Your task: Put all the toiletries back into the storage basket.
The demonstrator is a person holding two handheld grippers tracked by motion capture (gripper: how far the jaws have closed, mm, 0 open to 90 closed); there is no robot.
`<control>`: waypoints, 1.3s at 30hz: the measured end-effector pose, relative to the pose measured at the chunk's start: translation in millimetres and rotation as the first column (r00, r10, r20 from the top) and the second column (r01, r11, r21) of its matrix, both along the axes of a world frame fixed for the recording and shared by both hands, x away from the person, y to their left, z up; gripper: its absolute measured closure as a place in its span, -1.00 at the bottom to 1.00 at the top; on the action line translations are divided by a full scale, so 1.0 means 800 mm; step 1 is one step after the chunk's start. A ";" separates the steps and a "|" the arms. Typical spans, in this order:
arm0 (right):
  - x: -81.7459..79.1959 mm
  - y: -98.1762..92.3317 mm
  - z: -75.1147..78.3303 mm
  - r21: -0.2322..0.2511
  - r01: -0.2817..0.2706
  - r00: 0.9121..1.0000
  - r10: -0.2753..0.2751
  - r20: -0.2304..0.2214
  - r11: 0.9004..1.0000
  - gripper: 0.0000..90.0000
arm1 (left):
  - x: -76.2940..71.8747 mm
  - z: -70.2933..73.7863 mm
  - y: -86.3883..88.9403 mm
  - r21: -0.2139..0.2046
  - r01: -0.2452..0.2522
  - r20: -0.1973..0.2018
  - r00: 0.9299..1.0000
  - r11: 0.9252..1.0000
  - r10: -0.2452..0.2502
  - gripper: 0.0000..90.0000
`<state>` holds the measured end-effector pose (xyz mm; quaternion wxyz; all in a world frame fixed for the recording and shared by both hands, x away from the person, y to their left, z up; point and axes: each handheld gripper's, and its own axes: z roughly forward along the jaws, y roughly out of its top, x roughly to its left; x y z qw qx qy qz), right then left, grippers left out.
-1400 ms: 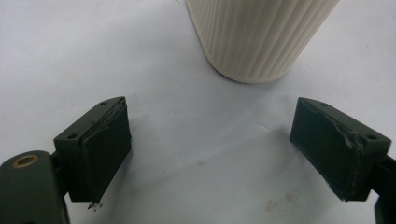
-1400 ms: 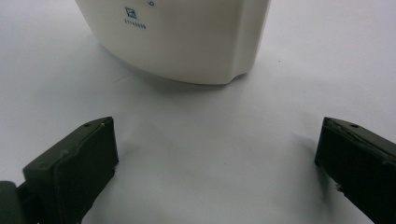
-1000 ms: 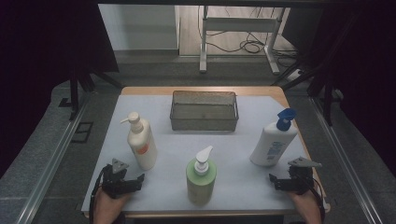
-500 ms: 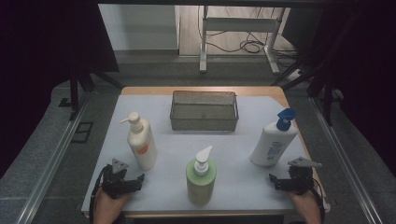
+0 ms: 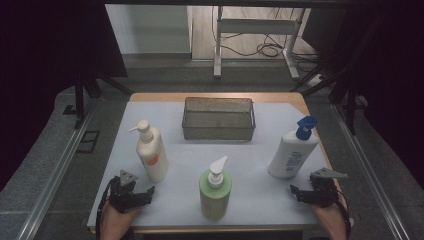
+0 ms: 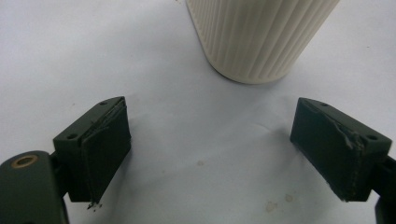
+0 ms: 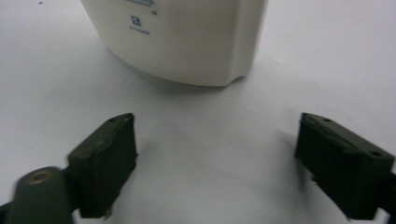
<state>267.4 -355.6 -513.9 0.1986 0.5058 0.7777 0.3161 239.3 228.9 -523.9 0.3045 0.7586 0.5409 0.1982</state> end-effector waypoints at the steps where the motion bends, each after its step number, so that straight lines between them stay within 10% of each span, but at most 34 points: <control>1: -0.001 -0.001 0.001 0.008 0.002 1.000 -0.002 -0.003 1.000 -0.70 | 0.000 0.000 0.000 0.000 0.000 0.000 1.000 1.000 0.000 -0.74; 13: 0.000 -0.007 0.017 0.058 0.006 1.000 -0.005 -0.016 0.998 -0.55 | 0.000 0.000 0.000 0.000 0.000 0.001 1.000 1.000 0.000 -0.74; 28: 0.008 -0.021 0.029 0.050 -0.007 1.000 0.009 -0.028 0.999 0.69 | -0.001 0.000 -0.001 0.000 -0.004 0.004 1.000 1.000 0.004 -0.74; 39: 0.024 -0.041 0.031 0.094 0.008 1.000 -0.007 -0.008 0.996 0.99 | -0.001 -0.001 -0.001 0.000 -0.005 0.004 1.000 1.000 0.005 -0.74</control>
